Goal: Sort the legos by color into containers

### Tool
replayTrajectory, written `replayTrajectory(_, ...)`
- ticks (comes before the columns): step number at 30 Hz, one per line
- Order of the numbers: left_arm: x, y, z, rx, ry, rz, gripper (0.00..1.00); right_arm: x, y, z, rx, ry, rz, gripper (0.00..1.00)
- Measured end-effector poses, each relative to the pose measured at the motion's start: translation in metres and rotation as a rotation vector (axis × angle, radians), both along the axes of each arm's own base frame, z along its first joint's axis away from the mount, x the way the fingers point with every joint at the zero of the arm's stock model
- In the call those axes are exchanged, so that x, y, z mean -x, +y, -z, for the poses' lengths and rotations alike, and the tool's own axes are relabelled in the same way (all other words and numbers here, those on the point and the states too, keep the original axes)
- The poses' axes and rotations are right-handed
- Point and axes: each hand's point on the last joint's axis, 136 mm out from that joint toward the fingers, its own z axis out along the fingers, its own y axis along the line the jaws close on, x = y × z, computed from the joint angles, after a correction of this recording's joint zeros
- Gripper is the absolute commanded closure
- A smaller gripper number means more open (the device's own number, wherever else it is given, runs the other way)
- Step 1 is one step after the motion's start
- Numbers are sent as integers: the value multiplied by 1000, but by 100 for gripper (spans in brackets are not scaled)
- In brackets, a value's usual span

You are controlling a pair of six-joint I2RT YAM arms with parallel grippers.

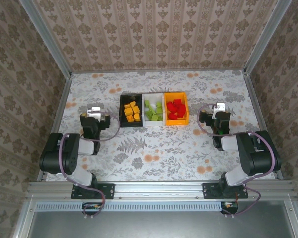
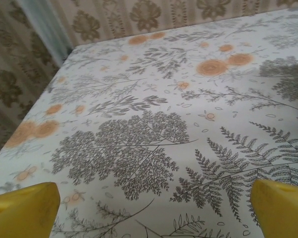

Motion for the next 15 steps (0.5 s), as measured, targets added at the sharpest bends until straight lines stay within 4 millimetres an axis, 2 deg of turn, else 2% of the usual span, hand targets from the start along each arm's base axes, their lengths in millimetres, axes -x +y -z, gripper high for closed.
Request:
replayTrajectory(5, -3, 0, 3, 16, 25, 20, 0, 0, 0, 0, 0, 0, 0, 0)
replayTrajectory(9, -8, 21, -2, 24, 16, -78, 0, 0, 0, 0, 0, 0, 0, 0)
replayTrajectory(15, -6, 24, 0, 19, 24, -119, 0, 0, 0, 0, 0, 0, 0, 0)
